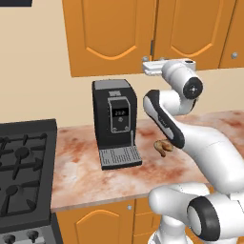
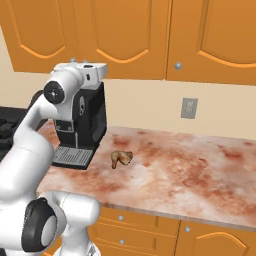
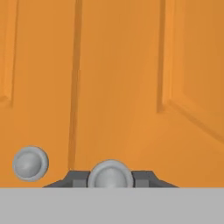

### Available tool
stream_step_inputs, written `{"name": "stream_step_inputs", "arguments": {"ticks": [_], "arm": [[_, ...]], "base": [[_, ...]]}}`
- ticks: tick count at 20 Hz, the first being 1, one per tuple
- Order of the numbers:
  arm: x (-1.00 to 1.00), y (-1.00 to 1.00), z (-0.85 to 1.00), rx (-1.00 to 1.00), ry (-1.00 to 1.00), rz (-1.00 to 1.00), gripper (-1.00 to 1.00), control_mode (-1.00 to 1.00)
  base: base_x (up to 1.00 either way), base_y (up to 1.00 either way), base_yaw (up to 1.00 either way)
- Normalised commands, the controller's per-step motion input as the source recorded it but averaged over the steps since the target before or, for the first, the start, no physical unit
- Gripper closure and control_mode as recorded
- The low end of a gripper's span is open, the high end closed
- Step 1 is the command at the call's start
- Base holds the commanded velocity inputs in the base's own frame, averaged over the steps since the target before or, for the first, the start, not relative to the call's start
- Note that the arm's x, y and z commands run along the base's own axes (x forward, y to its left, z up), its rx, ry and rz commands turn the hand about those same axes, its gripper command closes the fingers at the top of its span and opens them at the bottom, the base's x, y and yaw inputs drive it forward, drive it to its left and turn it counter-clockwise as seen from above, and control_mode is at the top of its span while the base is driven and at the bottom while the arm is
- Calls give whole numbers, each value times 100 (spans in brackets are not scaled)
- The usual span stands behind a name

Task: Retrieve the tupperware from the cabinet, then place the raw meat into the tupperware to avoid contamination.

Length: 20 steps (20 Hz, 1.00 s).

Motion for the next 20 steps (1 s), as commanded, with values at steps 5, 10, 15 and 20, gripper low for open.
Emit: {"name": "stream_step_inputs", "arguments": {"ticks": [5, 10, 15, 20], "arm": [[-44, -25, 0, 0, 7, 0, 100, -100], [-44, -31, 0, 0, 8, 0, 100, -100], [-42, -32, -2, 0, 8, -2, 100, -100], [-43, -38, 0, 0, 1, -3, 100, -100]], "base": [[0, 0, 0], [0, 0, 0], [0, 0, 0], [0, 0, 0]]}}
